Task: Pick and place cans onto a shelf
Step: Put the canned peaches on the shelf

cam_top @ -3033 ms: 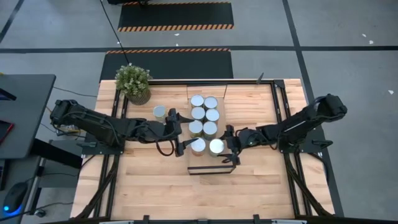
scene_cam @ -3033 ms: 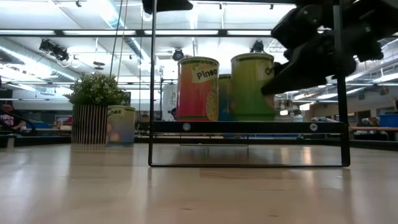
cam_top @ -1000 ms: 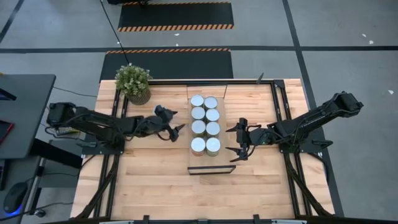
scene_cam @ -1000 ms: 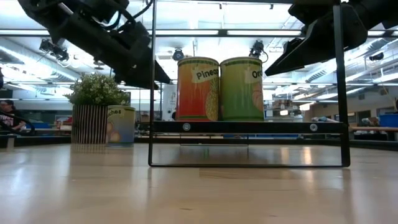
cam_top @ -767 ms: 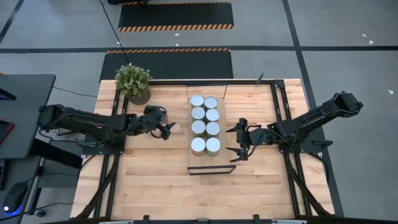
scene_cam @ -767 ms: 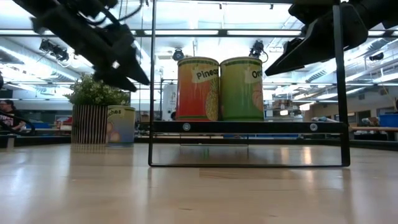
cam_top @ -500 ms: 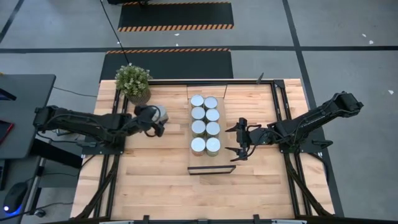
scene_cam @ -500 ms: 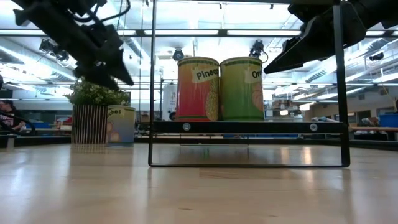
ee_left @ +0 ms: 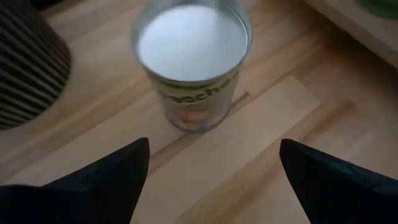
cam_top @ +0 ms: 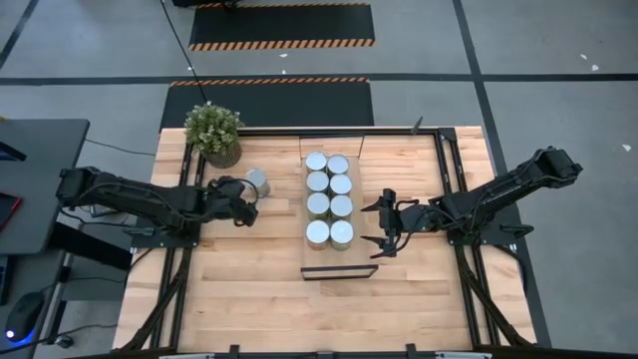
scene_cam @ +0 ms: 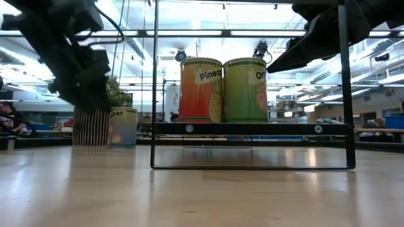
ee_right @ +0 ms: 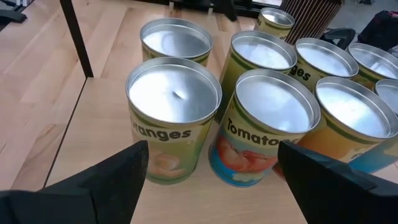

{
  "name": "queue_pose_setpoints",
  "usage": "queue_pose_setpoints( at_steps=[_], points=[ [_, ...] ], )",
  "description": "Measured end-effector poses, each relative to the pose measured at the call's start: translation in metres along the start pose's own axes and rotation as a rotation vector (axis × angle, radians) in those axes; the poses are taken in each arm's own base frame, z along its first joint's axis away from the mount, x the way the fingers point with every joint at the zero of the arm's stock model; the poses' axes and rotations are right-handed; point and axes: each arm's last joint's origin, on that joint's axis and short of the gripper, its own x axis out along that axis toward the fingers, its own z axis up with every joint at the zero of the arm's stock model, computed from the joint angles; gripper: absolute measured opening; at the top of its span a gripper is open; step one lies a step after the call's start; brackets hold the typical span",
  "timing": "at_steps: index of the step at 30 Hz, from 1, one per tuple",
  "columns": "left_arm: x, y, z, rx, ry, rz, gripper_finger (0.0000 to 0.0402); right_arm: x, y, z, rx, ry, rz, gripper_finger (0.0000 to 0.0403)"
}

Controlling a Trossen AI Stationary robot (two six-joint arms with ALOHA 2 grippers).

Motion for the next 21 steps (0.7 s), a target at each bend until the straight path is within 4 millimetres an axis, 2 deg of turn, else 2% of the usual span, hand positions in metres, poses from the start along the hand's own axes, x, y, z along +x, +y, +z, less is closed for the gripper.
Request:
queue_pose_setpoints(
  at_steps=[3,9,21],
  points=[
    [0.014,0.001,-0.009,-0.004,0.013,0.023,0.0364,0.0,0.0,0.0,-0.001,-0.004,0.0,0.0366],
    [0.035,0.004,-0.012,-0.027,-0.018,0.042,0.0364,0.0,0.0,0.0,-0.024,-0.002,0.0,0.0366],
    [0.055,0.012,-0.02,-0.024,-0.125,-0.008,0.0364,-0.001,-0.001,0.0,-0.024,-0.002,-0.006,0.0366]
  ],
)
